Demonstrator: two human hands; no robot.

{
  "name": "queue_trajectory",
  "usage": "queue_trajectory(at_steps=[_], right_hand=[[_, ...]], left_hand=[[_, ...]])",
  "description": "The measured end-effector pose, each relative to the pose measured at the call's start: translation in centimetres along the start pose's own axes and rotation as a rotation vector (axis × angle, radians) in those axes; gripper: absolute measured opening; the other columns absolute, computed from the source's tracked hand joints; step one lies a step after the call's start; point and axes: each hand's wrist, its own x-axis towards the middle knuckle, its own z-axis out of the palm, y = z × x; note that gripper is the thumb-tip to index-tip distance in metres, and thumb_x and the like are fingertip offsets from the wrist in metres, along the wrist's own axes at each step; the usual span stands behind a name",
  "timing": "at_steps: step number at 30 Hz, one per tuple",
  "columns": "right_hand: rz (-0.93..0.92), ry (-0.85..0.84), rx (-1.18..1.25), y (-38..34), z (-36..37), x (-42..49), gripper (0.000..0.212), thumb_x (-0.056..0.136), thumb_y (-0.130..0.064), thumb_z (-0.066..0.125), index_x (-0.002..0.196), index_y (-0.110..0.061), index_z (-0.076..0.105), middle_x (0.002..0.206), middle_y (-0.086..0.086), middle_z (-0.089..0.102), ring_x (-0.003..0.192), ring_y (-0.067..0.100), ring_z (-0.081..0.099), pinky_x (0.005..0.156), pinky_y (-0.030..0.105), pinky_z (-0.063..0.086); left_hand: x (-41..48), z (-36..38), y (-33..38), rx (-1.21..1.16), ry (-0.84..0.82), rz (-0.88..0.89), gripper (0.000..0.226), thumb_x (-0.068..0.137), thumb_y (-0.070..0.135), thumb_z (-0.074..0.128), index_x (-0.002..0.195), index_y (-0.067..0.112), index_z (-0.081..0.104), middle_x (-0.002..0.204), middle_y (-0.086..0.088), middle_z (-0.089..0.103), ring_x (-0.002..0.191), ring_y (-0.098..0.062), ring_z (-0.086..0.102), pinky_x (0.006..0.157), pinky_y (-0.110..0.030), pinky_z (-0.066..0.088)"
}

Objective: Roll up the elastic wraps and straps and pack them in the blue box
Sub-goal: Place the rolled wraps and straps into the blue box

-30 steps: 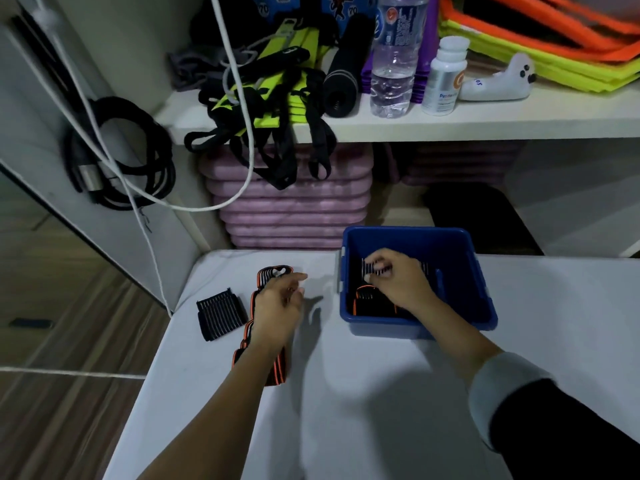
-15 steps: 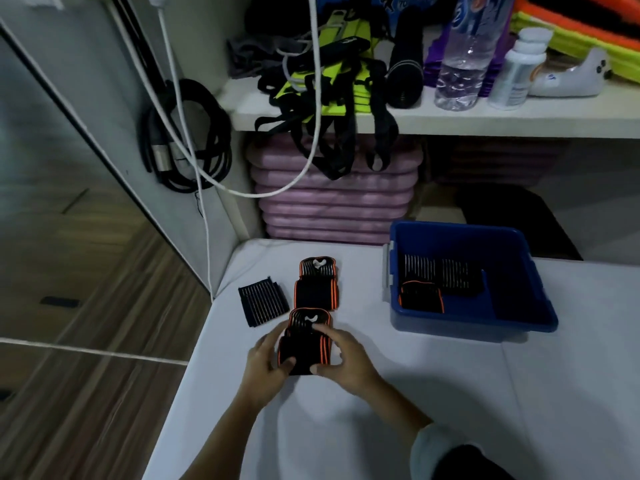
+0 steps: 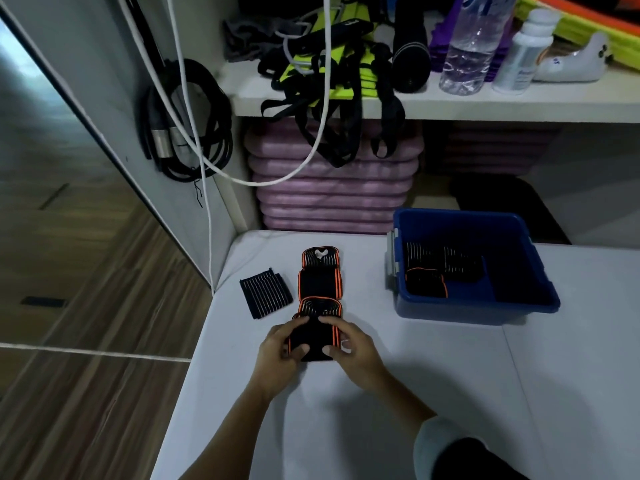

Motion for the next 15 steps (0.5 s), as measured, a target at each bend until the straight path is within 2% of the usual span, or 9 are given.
queue_trajectory(at_steps=[2,4,7,9,11,13,15], right_hand=[[-0.029,0.010,0.043,-0.6,-0.8,-0.1,0.050,0.077,-0.020,0.065,0.118,-0.048,0.055,0.122,-0.009,0.057,0.117,0.011,0.054,0.099,0.034,0.047],[-0.063,0.017,0.103,-1.8,-2.0,-0.2,0.050,0.080,-0.012,0.066,0.119,-0.041,0.057,0.122,-0.005,0.057,0.118,0.014,0.055,0.100,0.038,0.048],[-0.120,0.004,0.170,-4.1,-4.5,0.1,0.048,0.085,-0.001,0.063,0.121,-0.031,0.057,0.124,0.000,0.055,0.118,0.018,0.055,0.099,0.033,0.049],[-0.161,0.018,0.174,-5.7,-6.4,0.2,0.045,0.086,-0.006,0.063,0.123,-0.032,0.057,0.125,0.003,0.056,0.116,0.017,0.057,0.097,0.032,0.050],[-0.197,0.044,0.169,-7.4,-8.4,0.3,0.043,0.088,-0.008,0.063,0.124,-0.029,0.056,0.124,-0.001,0.058,0.112,0.011,0.058,0.092,0.026,0.051],[-0.237,0.062,0.172,-8.8,-10.6,0.3,0.041,0.089,-0.008,0.062,0.125,-0.024,0.055,0.122,-0.007,0.058,0.109,0.005,0.058,0.085,0.018,0.050],[-0.257,0.072,0.171,-9.5,-12.9,0.5,0.040,0.089,-0.010,0.062,0.126,-0.023,0.055,0.124,-0.003,0.059,0.112,0.008,0.058,0.086,0.020,0.051]], left_hand=[[0.2,-0.3,0.9,-0.005,0.007,0.039,0.054,0.082,0.004,0.066,0.115,0.044,0.052,0.117,0.001,0.055,0.104,-0.003,0.053,0.080,-0.002,0.040],[0.6,-0.6,2.4,-0.024,0.012,0.093,0.052,0.081,0.006,0.068,0.116,0.042,0.054,0.118,0.001,0.055,0.104,0.002,0.052,0.078,-0.003,0.042],[1.5,-1.1,5.4,-0.054,0.011,0.181,0.051,0.080,0.007,0.070,0.115,0.042,0.055,0.113,0.001,0.056,0.102,0.000,0.053,0.075,-0.004,0.042],[2.2,-1.2,7.6,-0.050,0.017,0.245,0.050,0.080,0.010,0.070,0.116,0.042,0.056,0.111,0.004,0.058,0.100,0.001,0.053,0.078,-0.003,0.040],[2.9,-1.2,9.9,-0.069,0.017,0.287,0.049,0.080,0.013,0.070,0.118,0.040,0.057,0.113,0.005,0.059,0.102,0.006,0.052,0.084,-0.003,0.037],[3.7,-0.7,12.1,-0.093,0.001,0.322,0.048,0.081,0.013,0.070,0.120,0.038,0.057,0.115,0.004,0.058,0.108,0.002,0.052,0.091,-0.009,0.039],[4.4,0.2,14.3,-0.101,-0.009,0.352,0.047,0.082,0.013,0.069,0.122,0.035,0.057,0.116,0.002,0.058,0.110,-0.007,0.053,0.094,-0.017,0.041]])
